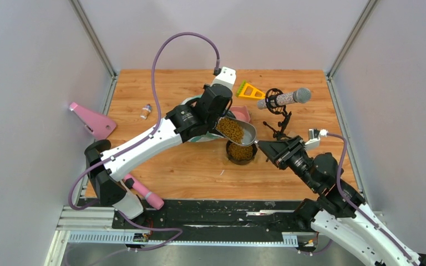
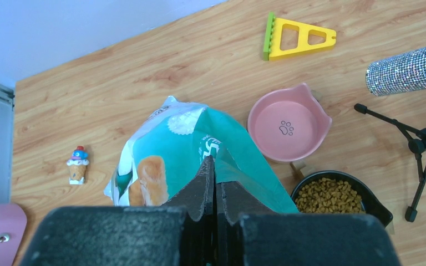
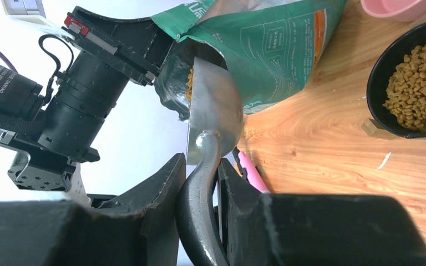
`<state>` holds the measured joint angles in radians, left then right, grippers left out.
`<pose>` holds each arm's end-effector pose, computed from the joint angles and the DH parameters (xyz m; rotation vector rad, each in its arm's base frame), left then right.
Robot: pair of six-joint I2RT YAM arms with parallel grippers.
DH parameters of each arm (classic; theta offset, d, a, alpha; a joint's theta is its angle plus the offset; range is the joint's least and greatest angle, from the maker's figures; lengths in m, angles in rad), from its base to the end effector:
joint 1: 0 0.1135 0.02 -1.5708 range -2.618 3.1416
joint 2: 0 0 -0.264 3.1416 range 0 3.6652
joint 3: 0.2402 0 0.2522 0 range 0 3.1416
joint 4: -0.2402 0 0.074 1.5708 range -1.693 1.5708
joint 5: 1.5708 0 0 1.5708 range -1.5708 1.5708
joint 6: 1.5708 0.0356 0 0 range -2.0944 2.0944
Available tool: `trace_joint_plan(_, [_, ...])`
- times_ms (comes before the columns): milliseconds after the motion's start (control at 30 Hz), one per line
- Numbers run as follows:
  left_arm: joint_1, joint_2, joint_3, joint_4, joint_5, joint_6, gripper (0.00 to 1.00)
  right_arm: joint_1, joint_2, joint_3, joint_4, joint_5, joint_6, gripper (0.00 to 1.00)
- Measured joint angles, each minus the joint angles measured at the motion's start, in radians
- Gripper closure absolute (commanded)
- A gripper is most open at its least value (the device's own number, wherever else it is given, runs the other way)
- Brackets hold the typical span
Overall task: Serve the pet food
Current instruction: Collect the pet food from the pet food bag, then pour the pet food into the pet food bowl.
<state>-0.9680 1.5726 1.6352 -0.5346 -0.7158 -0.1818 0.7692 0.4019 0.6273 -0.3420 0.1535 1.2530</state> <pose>0.2183 -0.2759 0.4068 0.3212 1.8941 -0.0357 0.0834 0.0732 0.3173 0.5765 1.7983 1.3436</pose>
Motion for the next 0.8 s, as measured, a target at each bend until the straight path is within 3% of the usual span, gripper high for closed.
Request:
trace_joint_plan(500, [0.0,0.0,0.0,0.0,0.008,-0.001,1.0,0.0,-0.214,0.023,-0.145,0.017,0.003,1.0])
trace_joint_plan(800, [0.001,0.0,0.002,-0.002,0.018,-0.013,1.0,0.0,-0.246,0.059,-0.282,0.063,0.011,1.0])
